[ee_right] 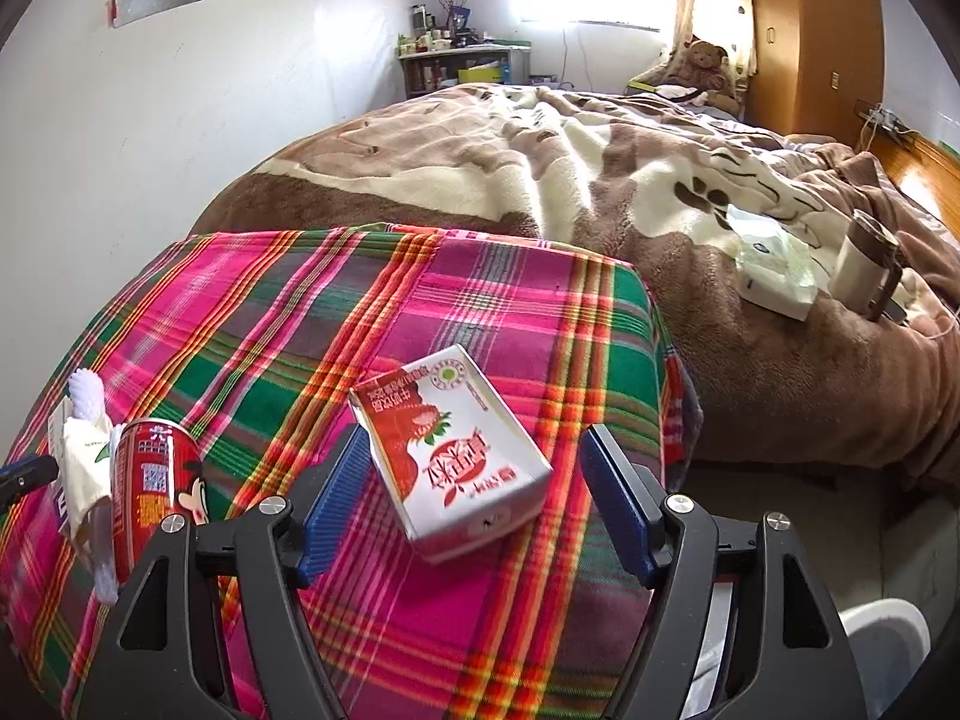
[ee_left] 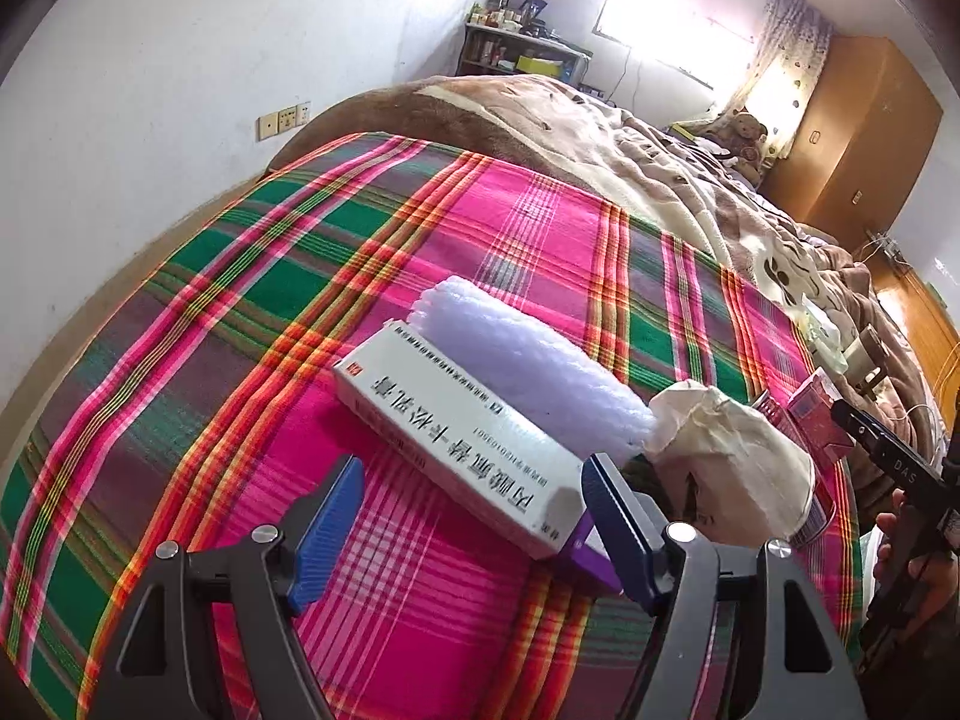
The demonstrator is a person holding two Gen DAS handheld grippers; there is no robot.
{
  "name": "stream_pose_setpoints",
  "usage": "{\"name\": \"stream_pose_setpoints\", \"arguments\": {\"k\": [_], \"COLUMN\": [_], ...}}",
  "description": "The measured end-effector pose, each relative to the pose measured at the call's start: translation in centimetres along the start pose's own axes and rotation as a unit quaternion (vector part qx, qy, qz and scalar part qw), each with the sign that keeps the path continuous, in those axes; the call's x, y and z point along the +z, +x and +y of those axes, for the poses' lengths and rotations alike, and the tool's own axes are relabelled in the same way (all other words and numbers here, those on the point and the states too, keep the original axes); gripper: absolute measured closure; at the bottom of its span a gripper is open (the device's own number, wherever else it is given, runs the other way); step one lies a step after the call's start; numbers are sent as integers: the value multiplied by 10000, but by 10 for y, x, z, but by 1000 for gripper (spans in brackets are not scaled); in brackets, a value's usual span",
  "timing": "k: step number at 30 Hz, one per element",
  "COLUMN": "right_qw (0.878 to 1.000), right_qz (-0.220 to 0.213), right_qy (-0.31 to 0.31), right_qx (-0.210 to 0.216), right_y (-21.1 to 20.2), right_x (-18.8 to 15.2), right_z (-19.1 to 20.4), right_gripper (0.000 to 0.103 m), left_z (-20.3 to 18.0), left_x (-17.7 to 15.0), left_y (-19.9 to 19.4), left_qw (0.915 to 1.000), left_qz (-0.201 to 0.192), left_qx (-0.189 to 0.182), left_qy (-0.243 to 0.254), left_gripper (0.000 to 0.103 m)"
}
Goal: Collect trash
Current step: 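Move both tools back over the cloth toward the ointment box and milk carton, then grasp the purple-white ointment box with the left tool while the right tool grasps the strawberry milk carton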
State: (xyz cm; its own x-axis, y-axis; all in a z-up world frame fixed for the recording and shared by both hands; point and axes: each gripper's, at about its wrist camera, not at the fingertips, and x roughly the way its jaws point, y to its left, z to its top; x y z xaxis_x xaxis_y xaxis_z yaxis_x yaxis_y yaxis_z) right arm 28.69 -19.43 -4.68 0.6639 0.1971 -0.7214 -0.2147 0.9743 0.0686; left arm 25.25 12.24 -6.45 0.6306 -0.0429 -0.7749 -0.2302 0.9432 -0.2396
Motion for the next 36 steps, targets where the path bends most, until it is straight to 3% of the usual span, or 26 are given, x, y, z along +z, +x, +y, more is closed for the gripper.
{"name": "stream_pose_setpoints", "arguments": {"k": [2,11,14,20,26,29,36], "right_qw": [10000,9997,9987,9977,9977,9974,9983], "right_qz": [5,185,402,489,450,393,505], "right_qy": [-36,-111,-290,-460,-495,-569,-259], "right_qx": [22,87,-79,-22,47,-189,-112], "right_y": [3,18,26,21,15,18,28], "right_x": [3,10,7,1,-3,0,3], "right_z": [2,9,15,24,29,29,24], "right_gripper": [29,29,29,29,29,29,29], "left_z": [-5,-21,-23,-10,16,18,7], "left_x": [4,5,4,-1,-3,-3,0], "left_y": [2,26,25,14,5,7,18], "left_qw": [9999,9992,9988,9981,9984,9982,9962], "left_qz": [-18,332,330,348,330,369,313], "left_qx": [-142,33,64,176,372,393,682], "left_qy": [30,233,343,477,270,243,434], "left_gripper": [28,28,28,28,28,28,28]}}
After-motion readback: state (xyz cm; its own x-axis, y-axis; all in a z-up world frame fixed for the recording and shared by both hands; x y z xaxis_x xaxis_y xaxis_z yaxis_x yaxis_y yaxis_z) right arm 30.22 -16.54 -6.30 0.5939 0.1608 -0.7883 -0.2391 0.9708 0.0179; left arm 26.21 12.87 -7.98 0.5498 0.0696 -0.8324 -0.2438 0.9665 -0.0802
